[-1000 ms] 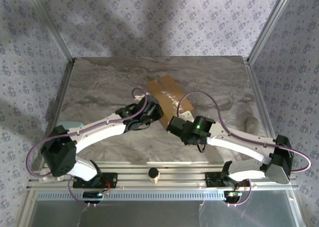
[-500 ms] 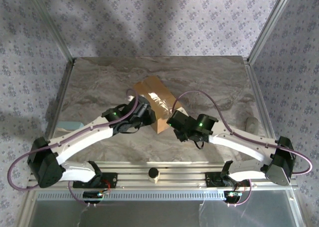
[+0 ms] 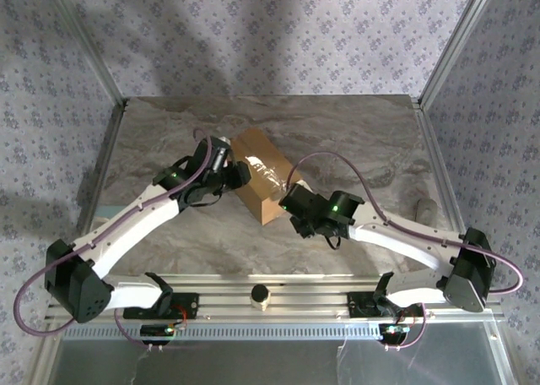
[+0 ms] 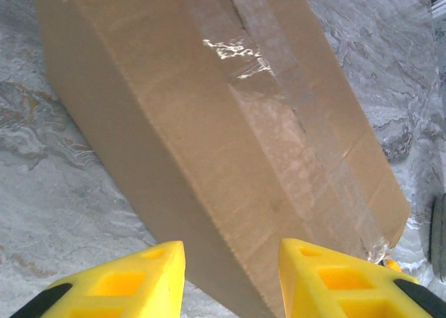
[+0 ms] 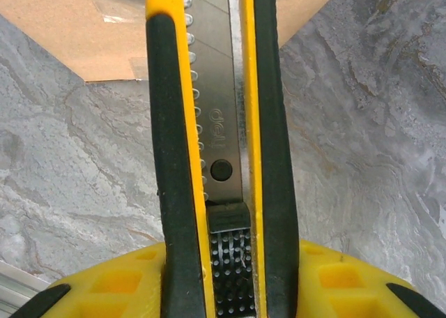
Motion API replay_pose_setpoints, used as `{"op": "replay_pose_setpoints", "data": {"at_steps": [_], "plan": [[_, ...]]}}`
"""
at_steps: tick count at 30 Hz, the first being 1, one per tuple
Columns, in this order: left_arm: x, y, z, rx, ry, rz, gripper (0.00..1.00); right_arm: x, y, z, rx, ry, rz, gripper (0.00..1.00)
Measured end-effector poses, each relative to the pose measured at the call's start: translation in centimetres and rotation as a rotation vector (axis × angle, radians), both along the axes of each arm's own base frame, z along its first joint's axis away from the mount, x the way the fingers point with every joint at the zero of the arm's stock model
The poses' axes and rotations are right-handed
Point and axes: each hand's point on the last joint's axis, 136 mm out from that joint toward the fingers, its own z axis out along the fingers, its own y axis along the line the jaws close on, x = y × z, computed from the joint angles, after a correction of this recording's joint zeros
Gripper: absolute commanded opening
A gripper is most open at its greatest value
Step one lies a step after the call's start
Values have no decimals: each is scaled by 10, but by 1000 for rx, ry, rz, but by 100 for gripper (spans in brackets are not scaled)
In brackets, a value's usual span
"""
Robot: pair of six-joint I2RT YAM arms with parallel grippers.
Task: Unpack the express box
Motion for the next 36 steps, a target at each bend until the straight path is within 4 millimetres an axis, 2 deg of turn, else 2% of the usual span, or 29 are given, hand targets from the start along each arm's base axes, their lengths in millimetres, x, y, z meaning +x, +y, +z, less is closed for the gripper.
{"op": "replay_pose_setpoints", "data": {"at_steps": [3,6,9,11,14,17,21,25,36], "plan": [[23,-5,9,6,-13,2,40,2,4,3,-2,-4,11,0],[59,-12,25,13,-51,6,39,3,5,4,-7,-2,16,0],[92,-18,32,32,-81,2,36,2,5,6,-13,5,18,0],[111,-21,28,48,-84,2,35,2,5,7,-17,8,19,0],[132,-21,4,76,-52,9,33,2,6,9,-24,13,19,0],[141,-19,-22,90,-3,18,32,3,8,13,-28,18,15,0],[146,-20,-17,57,-18,46,31,3,11,17,-42,33,4,0],[146,-18,-22,36,-4,81,32,-1,13,17,-63,51,2,0],[145,-12,-22,-13,-13,162,31,-8,3,17,-111,93,-35,0]]}}
